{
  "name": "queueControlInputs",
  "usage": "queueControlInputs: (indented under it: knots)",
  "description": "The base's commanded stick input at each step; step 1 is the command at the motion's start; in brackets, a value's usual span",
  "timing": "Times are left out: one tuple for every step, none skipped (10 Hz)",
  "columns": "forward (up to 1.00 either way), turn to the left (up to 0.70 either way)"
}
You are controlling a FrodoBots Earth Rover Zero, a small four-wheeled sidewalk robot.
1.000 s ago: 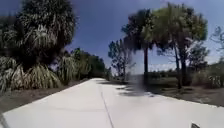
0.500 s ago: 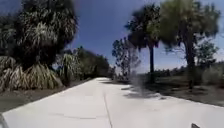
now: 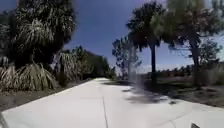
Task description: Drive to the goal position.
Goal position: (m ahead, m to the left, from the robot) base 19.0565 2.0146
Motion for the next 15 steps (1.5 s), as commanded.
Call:
queueControlInputs:
  knots:
    - [0.70, 0.00]
    - [0.70, 0.00]
    - [0.70, 0.00]
    - [0.70, 0.00]
    - [0.70, 0.00]
    - [0.70, 0.00]
    - [0.70, 0.00]
    - [0.70, 0.00]
    - [0.70, 0.00]
    - [0.70, 0.00]
    - [0.70, 0.00]
    - [0.70, 0.00]
    - [0.70, 0.00]
    - [0.70, 0.00]
    - [0.70, 0.07]
